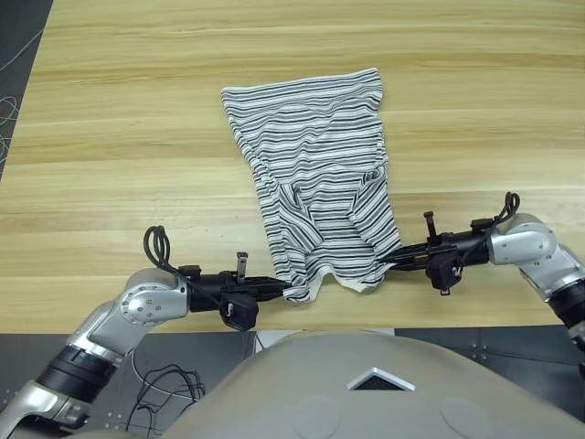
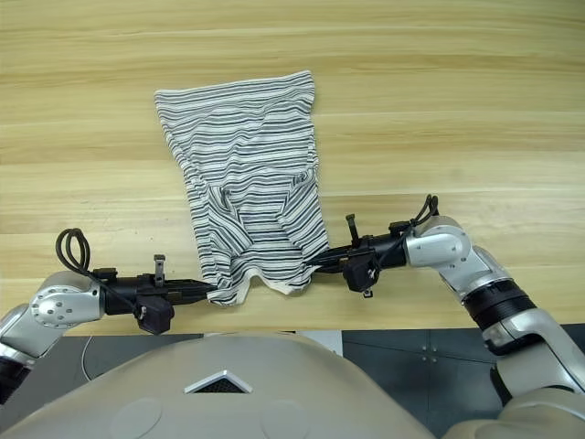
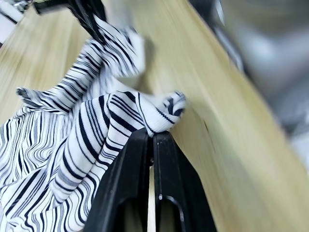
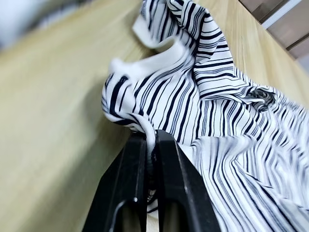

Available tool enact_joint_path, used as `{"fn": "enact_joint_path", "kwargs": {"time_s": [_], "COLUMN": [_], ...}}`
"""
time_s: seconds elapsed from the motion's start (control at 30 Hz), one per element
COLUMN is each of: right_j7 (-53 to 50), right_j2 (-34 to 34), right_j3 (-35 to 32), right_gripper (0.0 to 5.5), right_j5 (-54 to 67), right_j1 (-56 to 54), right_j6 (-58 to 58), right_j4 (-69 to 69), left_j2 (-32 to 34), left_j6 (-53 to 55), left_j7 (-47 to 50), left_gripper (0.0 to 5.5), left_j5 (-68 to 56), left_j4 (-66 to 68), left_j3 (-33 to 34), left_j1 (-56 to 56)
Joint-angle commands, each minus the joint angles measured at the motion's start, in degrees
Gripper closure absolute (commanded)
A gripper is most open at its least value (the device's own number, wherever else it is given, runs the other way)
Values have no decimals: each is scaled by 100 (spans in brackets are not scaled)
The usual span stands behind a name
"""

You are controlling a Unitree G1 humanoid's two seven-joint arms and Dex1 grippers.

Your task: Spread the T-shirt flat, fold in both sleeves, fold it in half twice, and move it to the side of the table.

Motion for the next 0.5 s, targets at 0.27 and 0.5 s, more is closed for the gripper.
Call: {"fn": "enact_joint_path", "kwargs": {"time_s": [0.27,0.5], "right_j7": [1596,1060], "right_j2": [-746,524], "right_j3": [-1157,-1721], "right_gripper": [539,539], "right_j5": [2526,2243], "right_j1": [-274,-739], "right_j6": [4185,4436], "right_j4": [-2123,-1433], "left_j2": [1382,874], "left_j6": [2619,3223], "left_j7": [-1680,-1842], "left_gripper": [535,535], "left_j5": [-3268,-3411], "left_j4": [-1307,-854], "left_j3": [1706,2031], "left_j1": [-103,-736]}}
